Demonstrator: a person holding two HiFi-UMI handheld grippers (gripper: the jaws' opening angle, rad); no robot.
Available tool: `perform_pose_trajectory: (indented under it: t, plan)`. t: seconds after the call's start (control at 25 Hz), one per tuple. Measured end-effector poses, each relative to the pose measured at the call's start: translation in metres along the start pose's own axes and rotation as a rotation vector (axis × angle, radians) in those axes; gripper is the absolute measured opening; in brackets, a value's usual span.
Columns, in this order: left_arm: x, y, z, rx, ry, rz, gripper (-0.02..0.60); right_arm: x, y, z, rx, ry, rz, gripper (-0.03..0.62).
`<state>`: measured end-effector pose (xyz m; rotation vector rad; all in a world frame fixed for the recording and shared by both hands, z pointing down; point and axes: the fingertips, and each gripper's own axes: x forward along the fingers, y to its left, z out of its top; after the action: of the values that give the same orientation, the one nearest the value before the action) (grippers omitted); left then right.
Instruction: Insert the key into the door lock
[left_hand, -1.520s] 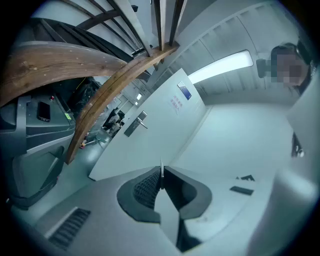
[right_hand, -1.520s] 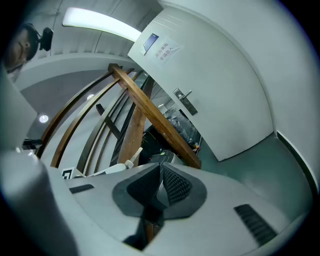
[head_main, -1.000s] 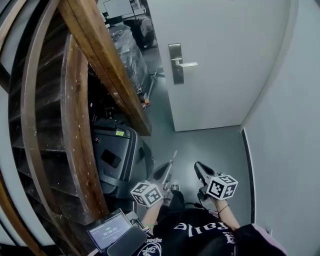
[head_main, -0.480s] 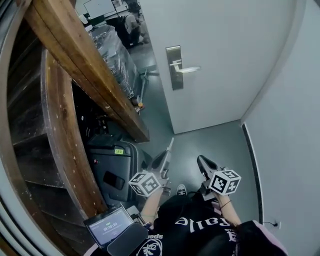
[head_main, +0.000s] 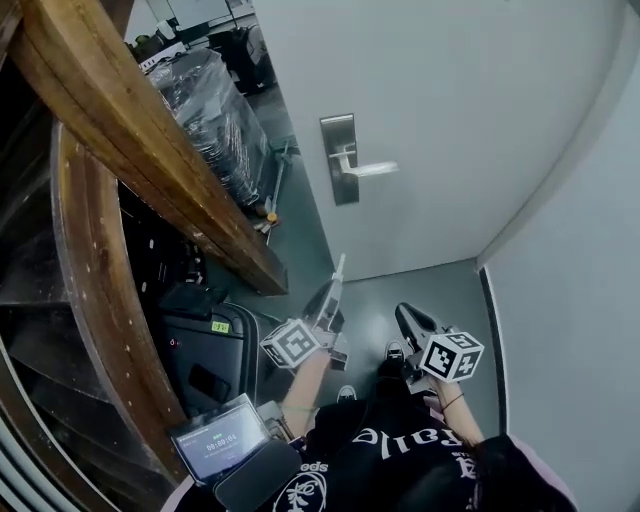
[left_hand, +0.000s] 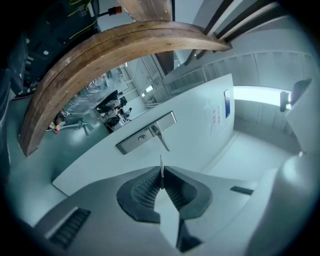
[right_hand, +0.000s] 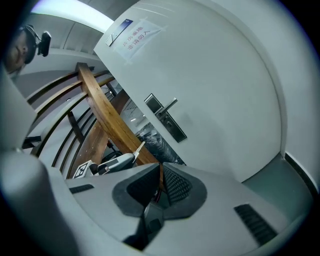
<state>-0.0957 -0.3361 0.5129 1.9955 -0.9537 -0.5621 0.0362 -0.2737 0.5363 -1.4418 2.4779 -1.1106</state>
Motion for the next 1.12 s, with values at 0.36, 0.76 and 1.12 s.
perform_pose_trajectory:
  t: [0.36, 0.76, 1.12]
  plan:
    - [0.112, 0.040, 0.042, -0.160, -0.172, 0.074, 0.023, 0.050, -0.043, 0.079, -0.077, 0.068, 0.078, 0.031]
    - [0.179, 0.068, 0.061, -0.348, -0.276, 0.059, 0.023, 0.060, -0.073, 0.103, -0.075, 0.081, 0.096, 0.031]
    - [0.191, 0.076, 0.067, -0.432, -0.302, 0.040, 0.023, 0.060, -0.080, 0.099, -0.053, 0.079, 0.099, 0.031]
